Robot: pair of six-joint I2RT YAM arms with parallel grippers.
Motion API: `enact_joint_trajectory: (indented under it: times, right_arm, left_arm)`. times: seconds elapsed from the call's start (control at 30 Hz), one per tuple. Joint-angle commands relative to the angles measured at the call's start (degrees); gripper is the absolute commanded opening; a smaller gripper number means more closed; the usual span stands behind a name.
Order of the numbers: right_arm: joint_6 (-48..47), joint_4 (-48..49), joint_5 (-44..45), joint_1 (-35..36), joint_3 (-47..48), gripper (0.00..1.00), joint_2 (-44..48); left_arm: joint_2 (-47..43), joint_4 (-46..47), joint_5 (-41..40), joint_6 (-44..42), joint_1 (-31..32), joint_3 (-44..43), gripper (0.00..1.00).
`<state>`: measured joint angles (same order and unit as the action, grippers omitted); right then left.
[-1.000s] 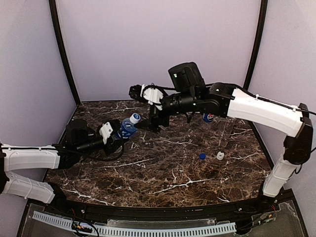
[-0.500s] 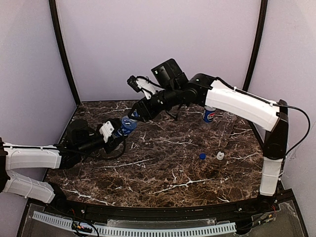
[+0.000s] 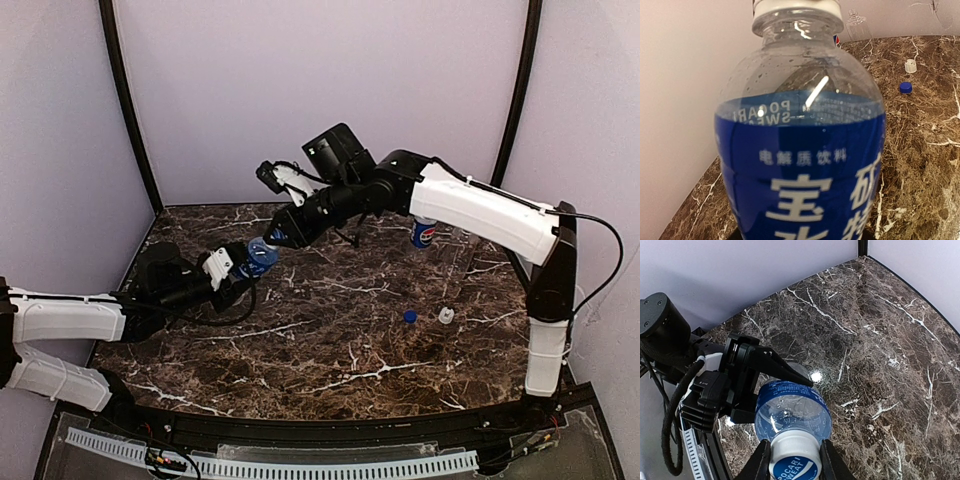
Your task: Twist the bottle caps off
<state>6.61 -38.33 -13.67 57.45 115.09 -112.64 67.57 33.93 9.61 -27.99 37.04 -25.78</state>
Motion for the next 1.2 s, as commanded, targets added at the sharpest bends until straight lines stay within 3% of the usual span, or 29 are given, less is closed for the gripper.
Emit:
enact_joint_trajectory:
  times: [0.0,0.03,0.13,0.23,0.37,0.57,0.77,0.83,0.87,0.93,1.03,1.17]
  right_arm:
    - [-3.22,-2.29,-2.09,0.03,2.06,0.05,-1.57]
    - [-5.42,-2.56,-3.26,0.06,1.75,0.00,-1.30]
    - [-18.90,-2.59,-6.80,1.82,-2.32,0.00,1.92]
    - [-40.56,-1.61,-8.12,5.69,-12.19,0.00,8.18]
    - [-62.46,-0.23,-5.37,8.27,-21.35,0.00,14.07]
    - [-83.45,-1.05,5.18,10.26,-21.93,0.00,14.25]
    - [-98.83,11.11,19.23,12.42,-27.96,0.01,16.14]
    - [-100.56,15.10,20.69,12.67,-30.45,0.11,17.44]
    - [-99.89,16.61,20.82,12.67,-31.40,0.20,17.94]
    - [-96.09,18.99,20.85,12.68,-32.53,0.57,18.72]
    - [-85.59,23.78,20.27,12.60,-33.52,0.96,20.17]
    - [-66.51,25.88,19.56,12.30,-31.60,0.99,21.22]
  left_arm:
    - [-0.40,1.27,1.74,-0.50,0.51,-0.31,0.36]
    - [-0.48,0.93,1.97,-0.38,0.54,-0.32,0.36]
    - [-0.59,-0.21,4.29,-0.28,0.56,-0.08,0.36]
    - [-0.99,-4.67,15.07,-2.22,0.50,-0.19,0.36]
    - [-1.69,-13.03,28.58,-7.10,1.79,-0.57,0.37]
    - [-0.89,-14.71,28.94,-5.51,3.20,-1.01,0.37]
    - [-0.95,-14.09,27.18,-3.55,3.30,-1.59,0.37]
    - [-1.05,-14.11,26.78,-3.56,3.28,-1.45,0.37]
    - [-1.04,-14.01,26.49,-3.61,3.23,-1.37,0.37]
    - [-0.99,-13.66,26.03,-3.46,3.30,-1.18,0.37]
    - [-0.88,-12.90,24.89,-3.48,3.26,-1.06,0.36]
    - [-0.82,-5.73,19.04,-1.83,3.26,0.48,0.36]
